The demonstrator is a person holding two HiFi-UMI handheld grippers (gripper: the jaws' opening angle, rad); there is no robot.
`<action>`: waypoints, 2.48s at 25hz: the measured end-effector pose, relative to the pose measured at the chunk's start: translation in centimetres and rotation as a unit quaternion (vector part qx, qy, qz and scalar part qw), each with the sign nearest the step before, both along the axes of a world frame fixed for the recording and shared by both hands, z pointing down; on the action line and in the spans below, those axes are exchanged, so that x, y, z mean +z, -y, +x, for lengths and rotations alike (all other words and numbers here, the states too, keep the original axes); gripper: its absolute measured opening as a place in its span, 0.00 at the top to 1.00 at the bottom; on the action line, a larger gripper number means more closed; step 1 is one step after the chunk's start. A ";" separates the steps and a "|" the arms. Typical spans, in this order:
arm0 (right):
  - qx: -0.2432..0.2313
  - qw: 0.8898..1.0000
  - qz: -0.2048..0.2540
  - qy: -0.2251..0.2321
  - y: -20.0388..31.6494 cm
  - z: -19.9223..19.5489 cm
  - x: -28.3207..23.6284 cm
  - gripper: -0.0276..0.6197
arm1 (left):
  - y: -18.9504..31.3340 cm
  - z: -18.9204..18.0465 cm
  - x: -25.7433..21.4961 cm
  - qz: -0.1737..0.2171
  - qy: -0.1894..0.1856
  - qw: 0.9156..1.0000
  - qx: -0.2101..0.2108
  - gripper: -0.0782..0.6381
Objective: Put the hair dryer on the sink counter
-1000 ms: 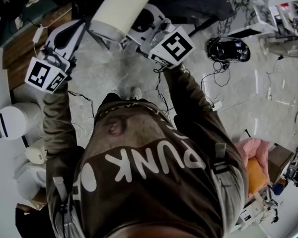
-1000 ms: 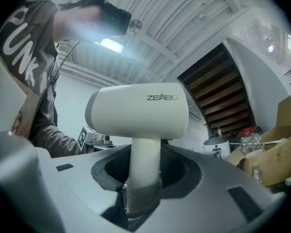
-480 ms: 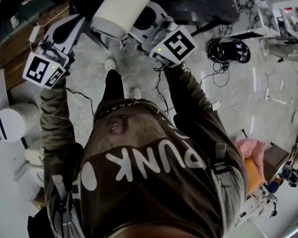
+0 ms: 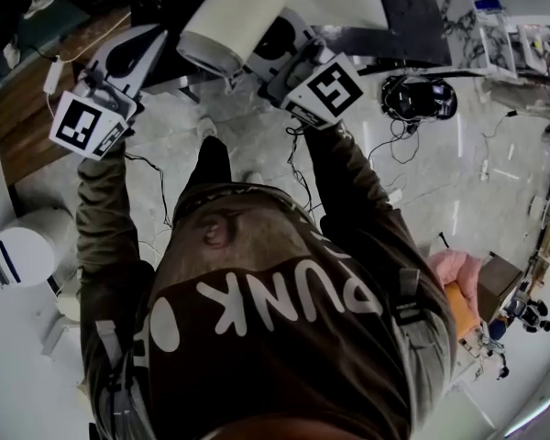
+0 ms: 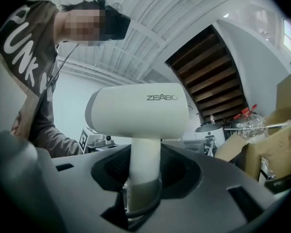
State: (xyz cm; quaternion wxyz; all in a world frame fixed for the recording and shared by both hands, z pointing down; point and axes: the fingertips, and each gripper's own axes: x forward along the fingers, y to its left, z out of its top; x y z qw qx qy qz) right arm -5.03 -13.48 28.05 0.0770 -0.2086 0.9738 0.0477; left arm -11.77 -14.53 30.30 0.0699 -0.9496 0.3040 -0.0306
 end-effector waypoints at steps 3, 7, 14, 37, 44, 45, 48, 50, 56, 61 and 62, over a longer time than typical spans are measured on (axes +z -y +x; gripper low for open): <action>0.014 1.000 -0.015 -0.015 2.9 -1.5 0.9 0.72 | 2.7 -1.7 1.3 -0.009 0.003 1.000 0.009 0.90; 0.020 0.999 -0.031 -0.012 6.0 -3.2 1.9 0.72 | 5.6 -3.2 2.7 -0.020 -0.001 1.000 0.016 0.90; 0.045 0.996 -0.068 -0.040 10.4 -4.7 4.7 0.72 | 9.1 -4.5 5.0 -0.037 -0.007 0.999 0.029 0.90; 0.090 0.881 -0.351 -0.304 23.4 -6.8 21.0 0.72 | 16.0 -5.0 11.0 -0.043 0.014 0.999 -0.001 0.90; 0.100 0.808 -0.401 -0.421 24.4 -7.2 26.4 0.71 | 15.9 -5.0 10.6 -0.040 0.018 0.999 -0.002 0.90; 0.101 0.801 -0.405 -0.428 24.5 -7.2 27.0 0.71 | 15.9 -5.1 10.5 -0.039 0.019 0.999 -0.004 0.90; 0.105 0.787 -0.412 -0.447 24.7 -6.9 28.2 0.71 | 15.8 -5.5 10.3 -0.033 0.020 0.999 -0.008 0.90; 0.110 0.778 -0.413 -0.460 24.9 -6.5 29.0 0.71 | 15.7 -5.5 10.3 -0.031 0.023 0.999 -0.007 0.90; 0.112 0.769 -0.418 -0.470 25.4 -5.8 30.1 0.71 | 15.8 -5.0 10.0 -0.031 0.023 0.999 -0.009 0.90; 0.099 0.779 -0.417 -0.456 25.4 -5.5 29.6 0.67 | 15.9 -4.6 9.4 -0.029 0.025 0.999 -0.008 0.90; 0.097 0.783 -0.417 -0.452 25.4 -5.5 29.4 0.64 | 15.9 -4.6 9.4 -0.029 0.026 0.999 -0.008 0.90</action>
